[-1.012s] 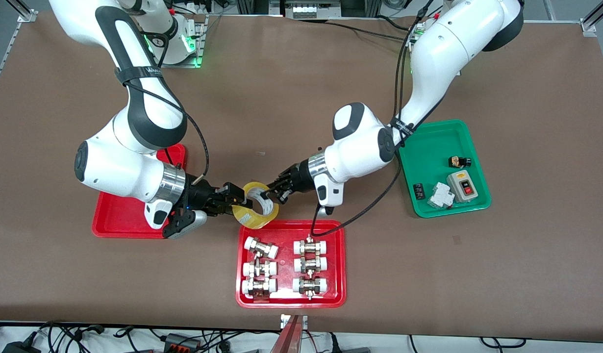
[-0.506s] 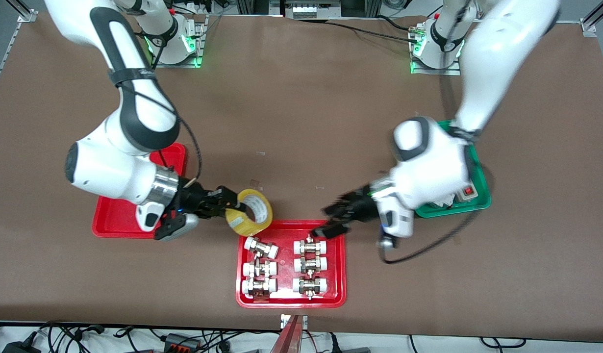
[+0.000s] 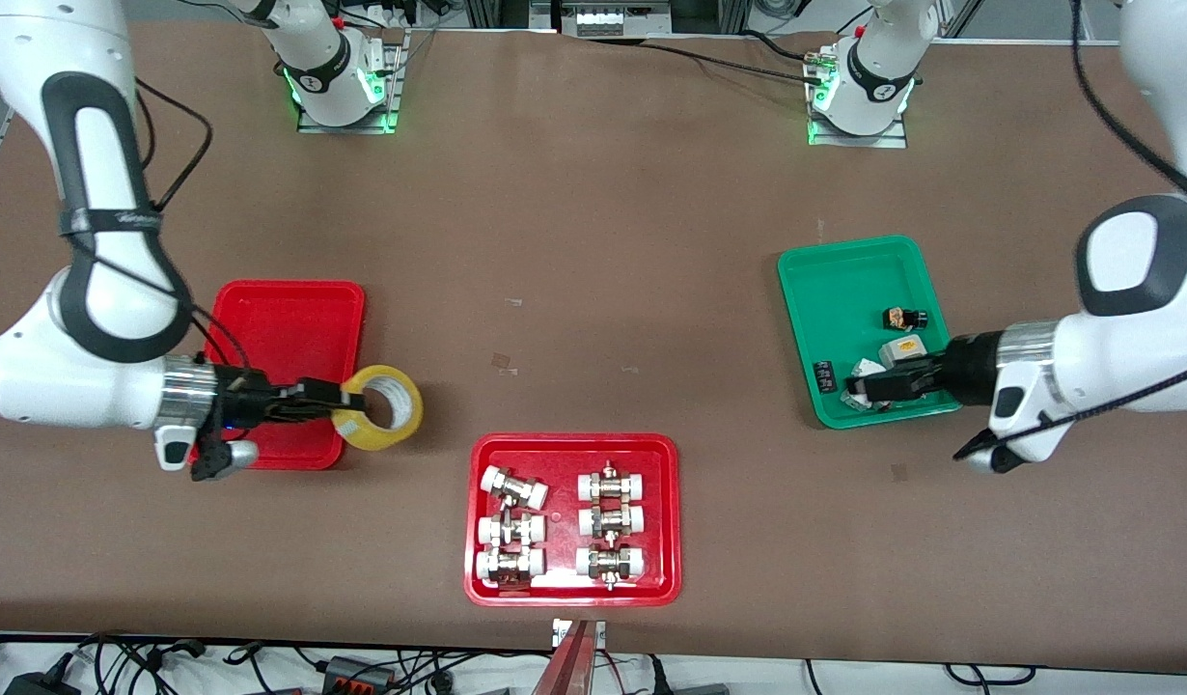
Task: Left arm passes tape to right arm into tray
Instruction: 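Lower the tape into the empty red tray and open the right gripper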
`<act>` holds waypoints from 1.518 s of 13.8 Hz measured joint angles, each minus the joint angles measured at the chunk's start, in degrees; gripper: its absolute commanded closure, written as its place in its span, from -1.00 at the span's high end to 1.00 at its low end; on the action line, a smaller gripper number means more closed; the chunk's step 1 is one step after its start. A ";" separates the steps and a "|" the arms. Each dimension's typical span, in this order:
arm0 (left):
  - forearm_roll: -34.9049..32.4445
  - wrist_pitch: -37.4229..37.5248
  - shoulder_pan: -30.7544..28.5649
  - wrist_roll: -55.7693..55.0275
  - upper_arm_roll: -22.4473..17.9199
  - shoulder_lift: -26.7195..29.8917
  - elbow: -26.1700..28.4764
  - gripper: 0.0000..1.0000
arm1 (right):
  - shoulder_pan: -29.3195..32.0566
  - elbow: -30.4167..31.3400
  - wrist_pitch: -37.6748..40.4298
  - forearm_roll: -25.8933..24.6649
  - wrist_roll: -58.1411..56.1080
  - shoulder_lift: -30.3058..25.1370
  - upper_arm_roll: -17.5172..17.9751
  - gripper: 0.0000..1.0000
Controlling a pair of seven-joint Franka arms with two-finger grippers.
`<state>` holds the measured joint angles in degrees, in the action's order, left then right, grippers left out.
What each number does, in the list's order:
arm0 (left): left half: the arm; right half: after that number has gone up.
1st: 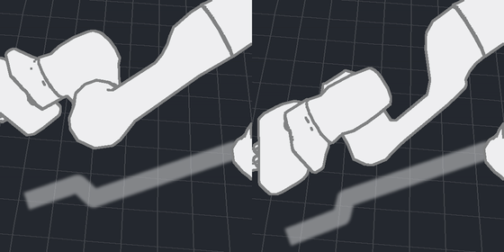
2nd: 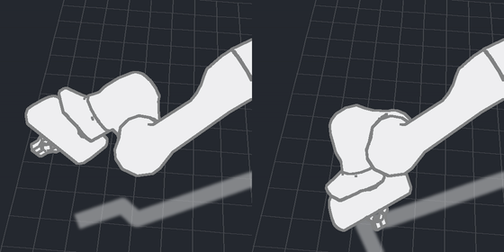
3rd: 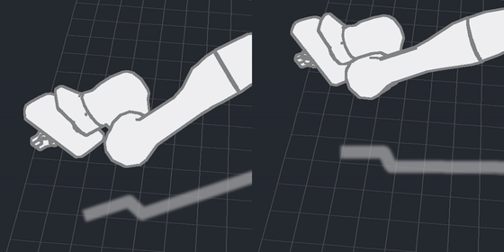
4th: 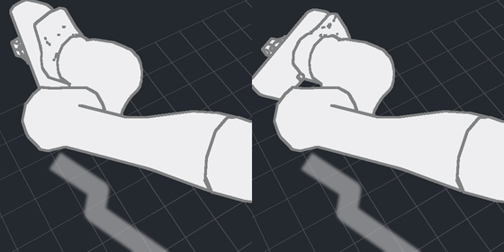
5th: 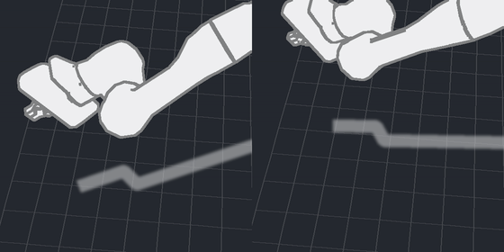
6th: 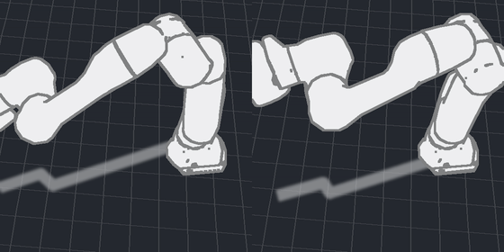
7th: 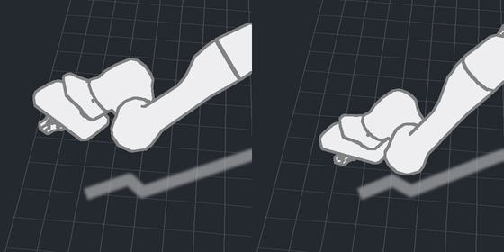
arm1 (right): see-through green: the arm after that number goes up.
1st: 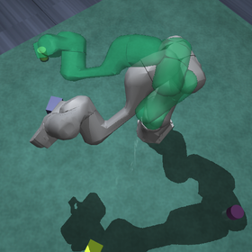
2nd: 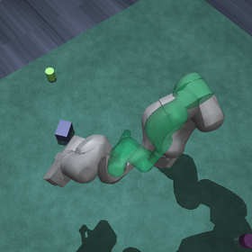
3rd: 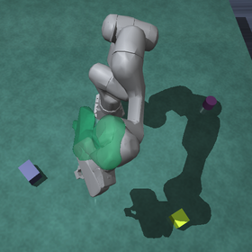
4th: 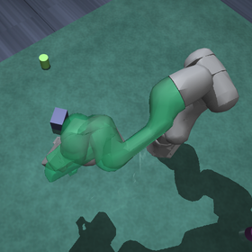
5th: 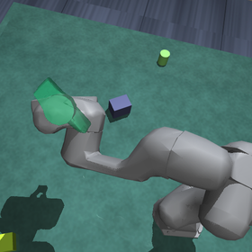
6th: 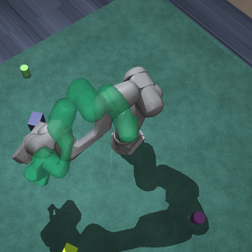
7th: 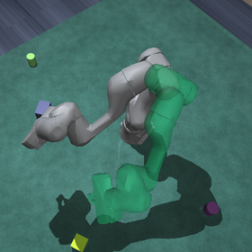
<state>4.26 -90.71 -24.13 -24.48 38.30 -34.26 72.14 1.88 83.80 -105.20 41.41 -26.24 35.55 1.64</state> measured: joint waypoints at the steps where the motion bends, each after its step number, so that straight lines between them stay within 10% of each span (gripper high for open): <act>1: -4.40 3.75 -0.62 2.75 0.06 0.81 -0.37 1.00 | 2.29 0.90 1.87 -0.47 -2.76 0.22 -0.04 -1.00; 5: -19.55 14.50 4.35 7.13 0.95 3.14 -3.71 1.00 | 9.59 3.39 6.82 -3.45 -11.85 1.86 -0.10 -1.00; 10: -22.95 15.17 7.78 7.76 0.17 3.06 -6.17 1.00 | 14.56 4.39 8.90 -6.63 -20.68 5.42 -0.08 -1.00; 11: -24.56 15.24 7.76 9.59 -0.01 2.89 -7.66 1.00 | 15.06 4.57 8.90 -6.73 -22.11 6.32 -0.08 -0.84; 13: -27.18 15.57 9.13 13.07 -0.07 2.80 -9.18 1.00 | 15.45 4.51 9.13 -7.40 -23.53 7.29 -0.05 0.99; 21: -24.09 14.44 17.50 5.51 -10.61 6.23 -10.93 1.00 | 11.49 3.32 0.78 -25.04 -24.68 5.46 1.32 1.00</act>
<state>-19.83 -76.27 -6.62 -18.97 27.69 -28.03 61.20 13.37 87.12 -104.42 16.37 -50.91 41.01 2.97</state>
